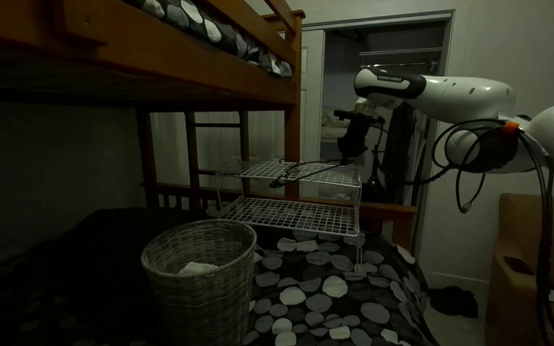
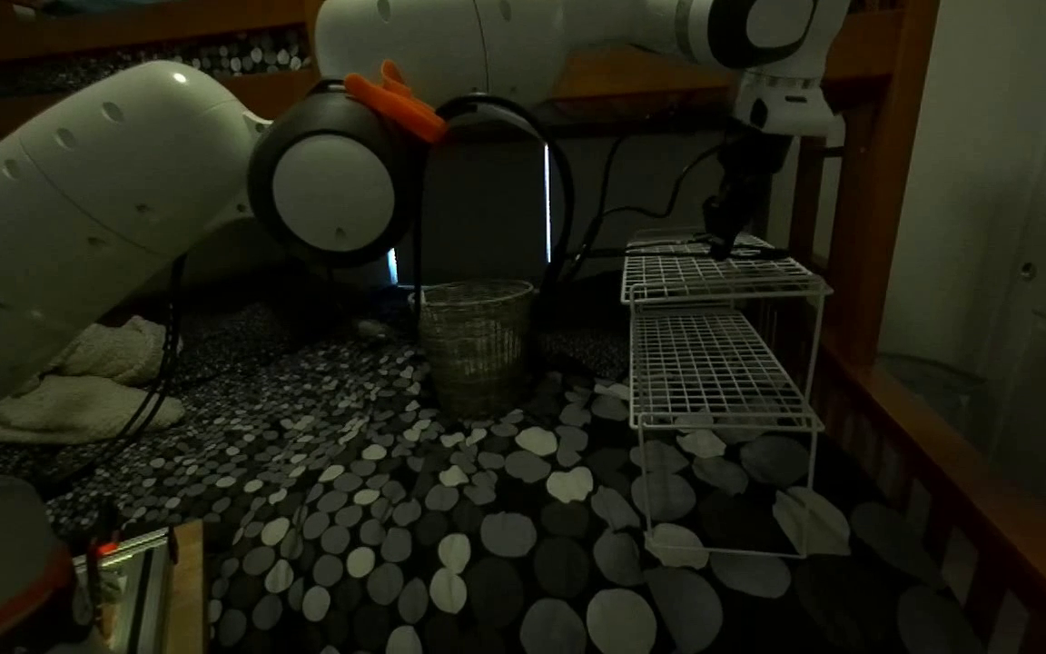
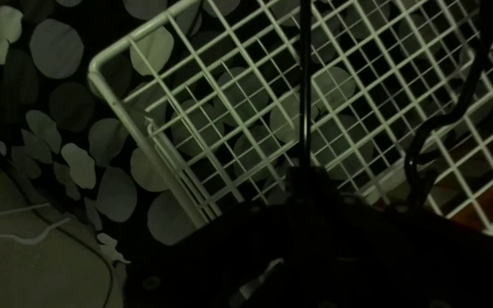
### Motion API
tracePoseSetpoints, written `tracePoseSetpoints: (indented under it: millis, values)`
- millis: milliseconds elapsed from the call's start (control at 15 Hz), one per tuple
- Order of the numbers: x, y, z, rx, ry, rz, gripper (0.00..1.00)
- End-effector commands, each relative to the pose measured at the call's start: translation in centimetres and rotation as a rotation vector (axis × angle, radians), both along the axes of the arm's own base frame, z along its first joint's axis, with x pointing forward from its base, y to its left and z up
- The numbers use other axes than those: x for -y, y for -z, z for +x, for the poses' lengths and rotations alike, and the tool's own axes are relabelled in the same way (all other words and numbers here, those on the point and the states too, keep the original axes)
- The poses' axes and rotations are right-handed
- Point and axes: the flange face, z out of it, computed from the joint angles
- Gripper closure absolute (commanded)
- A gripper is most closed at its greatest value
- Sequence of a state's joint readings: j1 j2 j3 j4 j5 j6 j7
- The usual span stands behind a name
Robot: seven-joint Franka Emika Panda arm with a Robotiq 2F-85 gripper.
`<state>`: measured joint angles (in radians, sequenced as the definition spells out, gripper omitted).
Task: Put the black hanger in the basket.
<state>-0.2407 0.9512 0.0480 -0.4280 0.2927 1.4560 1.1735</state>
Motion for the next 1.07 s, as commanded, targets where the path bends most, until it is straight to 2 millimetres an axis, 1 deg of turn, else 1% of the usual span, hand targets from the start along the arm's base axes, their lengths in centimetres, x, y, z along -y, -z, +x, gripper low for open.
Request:
tracePoseSetpoints:
  millis: [0,67,133,267,400,467,533,667,800,867,933,1000]
  values:
    - [-0.7,-4.0,0.1,0.149,-0.073,-0.059,0.97]
    - [-1.2,-5.1,0.2,0.184,-0.086,-0.078,0.97]
    - [-2.4,-5.6,0.3,0.197,-0.126,-0.110,0.97]
    - [-4.6,-6.2,0.1,0.190,-0.196,-0.164,0.97]
    - [-7.4,-6.6,0.2,0.193,-0.256,-0.205,0.97]
    - [-9.2,-7.0,0.4,0.216,-0.278,-0.226,0.97]
    - [-10.7,-7.3,0.6,0.232,-0.299,-0.243,0.97]
    - [-14.3,-7.6,0.8,0.259,-0.344,-0.259,0.97]
    - [-17.7,-7.1,0.6,0.241,-0.411,-0.267,0.97]
    - [-18.7,-7.0,0.2,0.227,-0.459,-0.264,0.98]
    - [-17.7,-7.0,0.8,0.256,-0.396,-0.240,0.93]
    - [-18.9,-6.9,0.7,0.255,-0.422,-0.245,0.93]
